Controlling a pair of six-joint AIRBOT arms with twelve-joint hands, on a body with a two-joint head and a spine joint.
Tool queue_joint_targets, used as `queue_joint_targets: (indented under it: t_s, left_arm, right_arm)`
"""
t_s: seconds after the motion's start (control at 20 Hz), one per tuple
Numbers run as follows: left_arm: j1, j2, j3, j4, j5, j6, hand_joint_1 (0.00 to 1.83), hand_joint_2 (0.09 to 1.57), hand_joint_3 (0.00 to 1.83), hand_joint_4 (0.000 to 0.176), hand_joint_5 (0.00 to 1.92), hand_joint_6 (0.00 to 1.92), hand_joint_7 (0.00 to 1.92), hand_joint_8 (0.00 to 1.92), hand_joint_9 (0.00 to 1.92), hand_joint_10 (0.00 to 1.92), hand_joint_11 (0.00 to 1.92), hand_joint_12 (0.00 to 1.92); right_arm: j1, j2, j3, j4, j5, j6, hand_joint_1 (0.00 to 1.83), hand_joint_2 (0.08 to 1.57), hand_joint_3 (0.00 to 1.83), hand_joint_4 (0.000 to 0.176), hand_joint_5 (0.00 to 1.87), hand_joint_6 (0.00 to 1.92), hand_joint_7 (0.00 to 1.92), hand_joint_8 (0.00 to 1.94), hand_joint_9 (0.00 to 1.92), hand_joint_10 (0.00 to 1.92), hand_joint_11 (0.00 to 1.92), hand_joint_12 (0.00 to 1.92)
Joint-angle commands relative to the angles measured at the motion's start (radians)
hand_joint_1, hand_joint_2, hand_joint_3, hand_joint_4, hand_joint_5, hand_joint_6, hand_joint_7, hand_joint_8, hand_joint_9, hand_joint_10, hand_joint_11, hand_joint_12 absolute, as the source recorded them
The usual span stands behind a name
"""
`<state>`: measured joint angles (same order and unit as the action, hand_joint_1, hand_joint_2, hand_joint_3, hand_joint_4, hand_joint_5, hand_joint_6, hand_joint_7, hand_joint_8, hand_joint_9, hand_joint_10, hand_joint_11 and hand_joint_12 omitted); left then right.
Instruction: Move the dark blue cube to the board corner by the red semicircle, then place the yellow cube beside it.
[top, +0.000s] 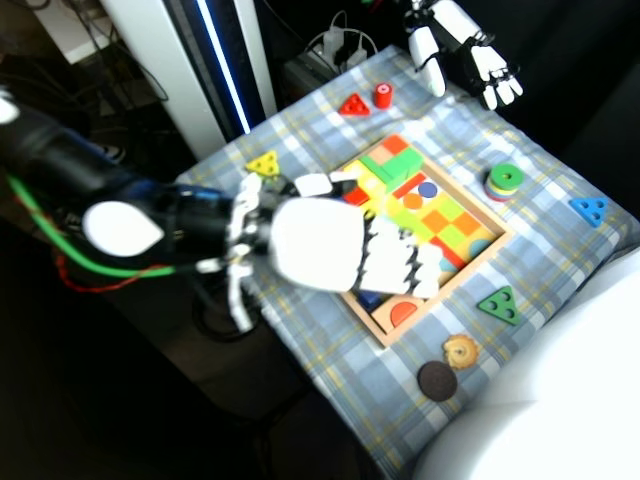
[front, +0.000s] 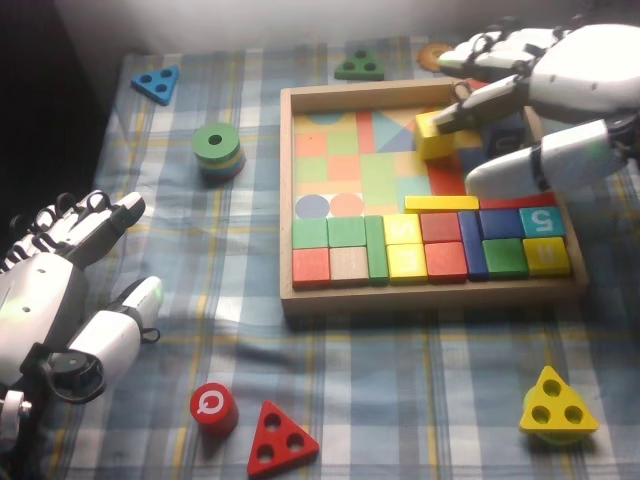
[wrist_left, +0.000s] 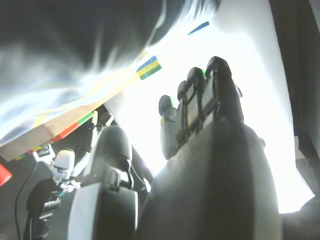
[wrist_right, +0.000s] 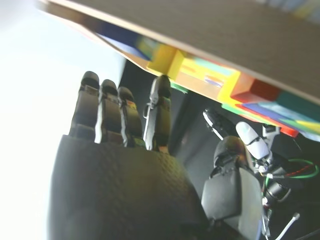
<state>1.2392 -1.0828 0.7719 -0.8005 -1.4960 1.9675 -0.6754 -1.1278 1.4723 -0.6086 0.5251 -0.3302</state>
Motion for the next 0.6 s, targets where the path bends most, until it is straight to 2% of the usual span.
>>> queue_joint_targets:
  t_s: [0.0,0.05,0.1,0.15,0.2,0.25,0.3,0.35,0.5,0.55]
  left_arm:
    - [-0.006,-0.003,0.003,0.051,-0.112,-0.003,0.52,1.41,0.00,0.060,0.32,0.00,0.17,0.01,0.13,0.00,0.00,0.00]
    - [-0.005,-0.003,0.003,0.051,-0.112,-0.003,0.54,1.40,0.00,0.061,0.32,0.00,0.17,0.01,0.14,0.01,0.00,0.00]
    - [-0.005,-0.003,0.003,0.051,-0.111,-0.003,0.56,1.40,0.00,0.058,0.33,0.00,0.18,0.00,0.14,0.01,0.00,0.00]
    - [-0.005,-0.003,0.003,0.051,-0.112,-0.003,0.54,1.40,0.00,0.065,0.32,0.00,0.18,0.00,0.14,0.00,0.00,0.00]
    - [-0.005,-0.003,0.003,0.051,-0.112,-0.003,0.53,1.40,0.00,0.065,0.32,0.00,0.17,0.00,0.13,0.00,0.00,0.00]
    - [-0.005,-0.003,0.002,0.050,-0.112,-0.003,0.53,1.40,0.00,0.066,0.31,0.00,0.16,0.00,0.12,0.00,0.00,0.00]
    - [-0.005,-0.003,0.002,0.050,-0.112,-0.003,0.56,1.40,0.00,0.063,0.31,0.00,0.16,0.00,0.13,0.00,0.00,0.00]
    - [-0.005,-0.003,0.002,0.050,-0.111,-0.003,0.54,1.40,0.00,0.067,0.30,0.00,0.16,0.00,0.12,0.00,0.00,0.00]
    - [-0.005,-0.003,0.002,0.050,-0.110,-0.003,0.56,1.40,0.00,0.063,0.31,0.00,0.17,0.00,0.14,0.01,0.00,0.00]
    - [-0.005,-0.003,0.001,0.050,-0.110,-0.003,0.56,1.40,0.00,0.067,0.31,0.00,0.17,0.00,0.14,0.01,0.00,0.00]
  right_arm:
    - [0.012,0.004,-0.003,0.029,0.056,-0.003,0.00,1.02,0.00,0.134,0.48,0.00,0.00,0.00,0.00,0.00,0.00,0.00]
    - [0.012,0.009,-0.003,0.029,0.050,-0.003,0.00,1.00,0.00,0.123,0.49,0.00,0.00,0.00,0.00,0.00,0.00,0.00]
    - [0.011,0.014,-0.005,0.029,0.046,-0.004,0.00,0.99,0.00,0.138,0.48,0.00,0.00,0.00,0.00,0.00,0.00,0.00]
    - [0.010,0.018,-0.007,0.029,0.042,-0.005,0.00,0.98,0.00,0.143,0.48,0.00,0.00,0.00,0.00,0.00,0.00,0.00]
    - [0.010,0.022,-0.010,0.029,0.038,-0.009,0.00,0.98,0.00,0.152,0.47,0.00,0.00,0.00,0.00,0.00,0.00,0.00]
    - [0.010,0.026,-0.014,0.029,0.031,-0.020,0.00,0.98,0.00,0.143,0.47,0.00,0.00,0.00,0.00,0.00,0.00,0.00]
    - [0.010,0.031,-0.020,0.029,0.019,-0.039,0.00,0.98,0.00,0.145,0.49,0.01,0.00,0.00,0.00,0.00,0.00,0.00]
    - [0.010,0.036,-0.022,0.029,0.011,-0.048,0.00,0.98,0.00,0.156,0.48,0.00,0.00,0.00,0.00,0.00,0.00,0.00]
    - [0.010,0.052,-0.025,0.029,-0.006,-0.051,0.00,0.98,0.00,0.157,0.48,0.00,0.00,0.00,0.00,0.00,0.00,0.00]
    - [0.010,0.055,-0.025,0.033,-0.007,-0.052,0.00,0.98,0.00,0.157,0.49,0.00,0.00,0.00,0.00,0.00,0.00,0.00]
